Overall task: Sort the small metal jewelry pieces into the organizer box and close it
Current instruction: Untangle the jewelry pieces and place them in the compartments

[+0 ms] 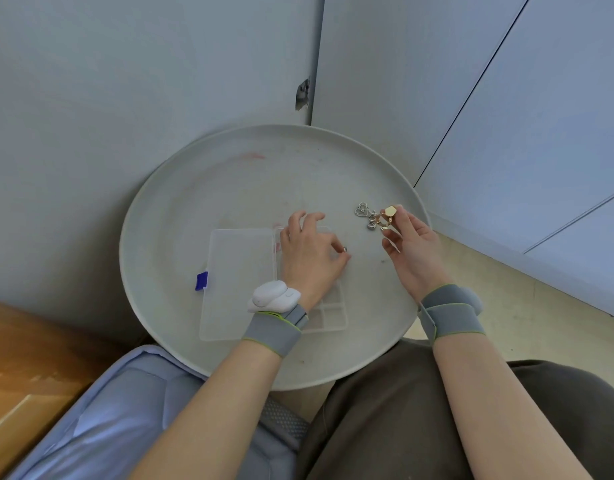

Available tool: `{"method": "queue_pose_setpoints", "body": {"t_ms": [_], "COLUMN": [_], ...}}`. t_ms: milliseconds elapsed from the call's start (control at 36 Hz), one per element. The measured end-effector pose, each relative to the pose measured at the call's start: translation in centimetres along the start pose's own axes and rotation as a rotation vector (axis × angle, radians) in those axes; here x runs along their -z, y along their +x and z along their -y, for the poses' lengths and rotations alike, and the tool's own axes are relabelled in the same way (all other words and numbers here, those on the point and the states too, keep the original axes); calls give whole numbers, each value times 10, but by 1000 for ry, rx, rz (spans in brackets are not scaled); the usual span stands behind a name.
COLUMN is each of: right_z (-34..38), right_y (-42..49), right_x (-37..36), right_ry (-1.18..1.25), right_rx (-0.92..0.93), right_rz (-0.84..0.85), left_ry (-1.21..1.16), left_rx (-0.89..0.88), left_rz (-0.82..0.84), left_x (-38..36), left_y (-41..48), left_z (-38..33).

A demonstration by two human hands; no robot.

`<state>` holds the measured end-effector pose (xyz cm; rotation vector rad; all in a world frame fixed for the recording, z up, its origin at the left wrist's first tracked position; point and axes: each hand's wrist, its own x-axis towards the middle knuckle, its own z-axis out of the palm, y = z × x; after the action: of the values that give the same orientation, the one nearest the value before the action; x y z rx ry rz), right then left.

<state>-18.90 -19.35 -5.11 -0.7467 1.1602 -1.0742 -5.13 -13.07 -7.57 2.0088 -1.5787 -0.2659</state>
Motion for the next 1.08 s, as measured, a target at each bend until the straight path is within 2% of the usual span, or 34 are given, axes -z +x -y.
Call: {"method": "queue_pose_setpoints", "body": {"t_ms": [167,333,528,833,1083], "right_z": [-2,-7,-20,-40,-48], "right_y": [-4,-10,-16,-6,-2], "right_x": [-5,-19,-48,-73,-80], "right_ry": [10,-86,-372,-553,-881], "right_rx": [-9,-13,113,222,332], "right_rz": [54,153,208,202,193], "left_ry": [-115,-80,-187,-235,-235], "left_rx": [51,110,203,156,129], "left_rz": [-110,-165,-104,-34,-53], "left_x": [15,34,32,23,17], "left_y": [-1,-10,-28,-39,-42], "left_z": [15,43,60,70,73]}}
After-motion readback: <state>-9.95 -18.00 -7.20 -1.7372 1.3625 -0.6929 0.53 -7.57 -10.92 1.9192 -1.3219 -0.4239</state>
